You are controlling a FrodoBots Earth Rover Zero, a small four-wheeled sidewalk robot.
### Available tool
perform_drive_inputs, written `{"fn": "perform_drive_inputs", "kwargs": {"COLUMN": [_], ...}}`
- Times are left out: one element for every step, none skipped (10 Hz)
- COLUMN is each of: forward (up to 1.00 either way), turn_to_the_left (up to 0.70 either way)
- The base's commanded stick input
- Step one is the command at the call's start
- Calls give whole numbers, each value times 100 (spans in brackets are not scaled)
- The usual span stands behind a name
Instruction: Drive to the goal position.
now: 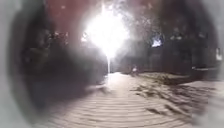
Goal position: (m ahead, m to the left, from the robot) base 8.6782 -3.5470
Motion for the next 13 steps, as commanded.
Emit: {"fn": "perform_drive_inputs", "kwargs": {"forward": [100, 100, 100, 100, 100, 100, 100, 100, 100, 100, 100, 100, 100], "turn_to_the_left": [0, 0, 0, 0, 0, 0, 0, 0, 0, 0, 0, 0, 0]}}
